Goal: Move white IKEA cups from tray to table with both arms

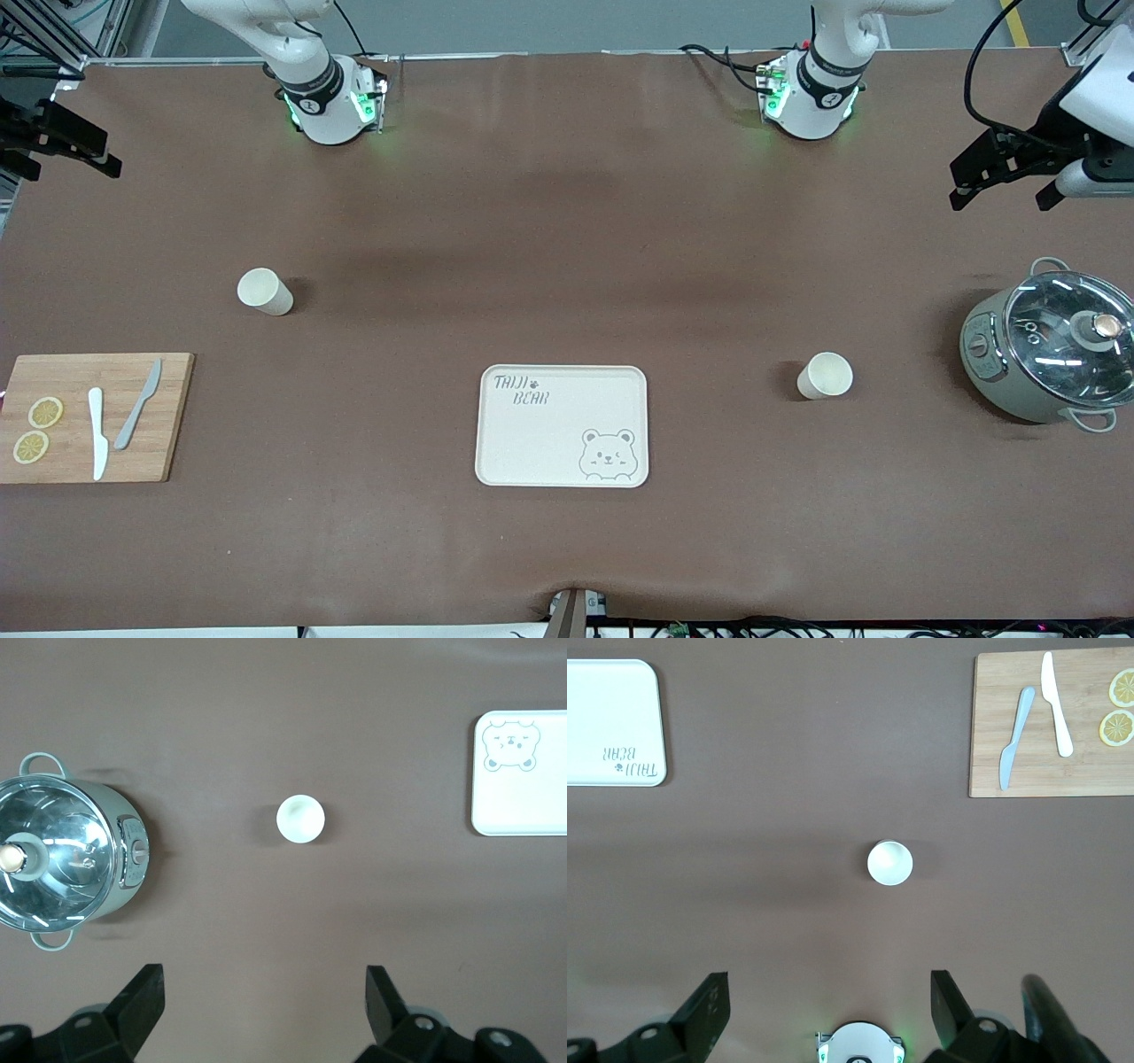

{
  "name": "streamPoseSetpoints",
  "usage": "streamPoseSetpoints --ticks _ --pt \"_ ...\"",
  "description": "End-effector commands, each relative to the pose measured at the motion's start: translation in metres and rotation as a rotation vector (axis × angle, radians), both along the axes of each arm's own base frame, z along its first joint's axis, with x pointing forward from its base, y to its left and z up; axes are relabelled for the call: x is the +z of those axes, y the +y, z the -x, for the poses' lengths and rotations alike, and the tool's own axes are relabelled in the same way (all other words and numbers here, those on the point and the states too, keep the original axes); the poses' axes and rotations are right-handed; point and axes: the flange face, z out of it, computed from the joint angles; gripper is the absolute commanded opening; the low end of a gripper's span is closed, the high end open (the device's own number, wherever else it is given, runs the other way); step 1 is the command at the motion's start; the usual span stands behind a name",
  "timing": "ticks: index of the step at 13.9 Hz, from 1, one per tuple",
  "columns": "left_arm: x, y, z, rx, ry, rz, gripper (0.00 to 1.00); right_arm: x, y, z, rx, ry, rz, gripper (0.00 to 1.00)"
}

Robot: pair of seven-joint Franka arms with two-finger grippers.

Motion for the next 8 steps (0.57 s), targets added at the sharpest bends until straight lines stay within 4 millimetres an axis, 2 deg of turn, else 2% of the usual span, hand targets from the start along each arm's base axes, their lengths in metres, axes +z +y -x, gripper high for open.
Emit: streamPoseSetpoints --ticks 1,8 --pt "0.0127 -0.0008 0.0025 0.002 -0.014 0.004 1.00 -0.0002 0.0003 0.0023 0.013 -0.005 0.012 1.00" --pt "0.0073 -0.0048 0.0040 -0.005 0.021 0.001 1.00 -0.0080 -0.0005 0.0024 0.010 0.016 0.011 1.00"
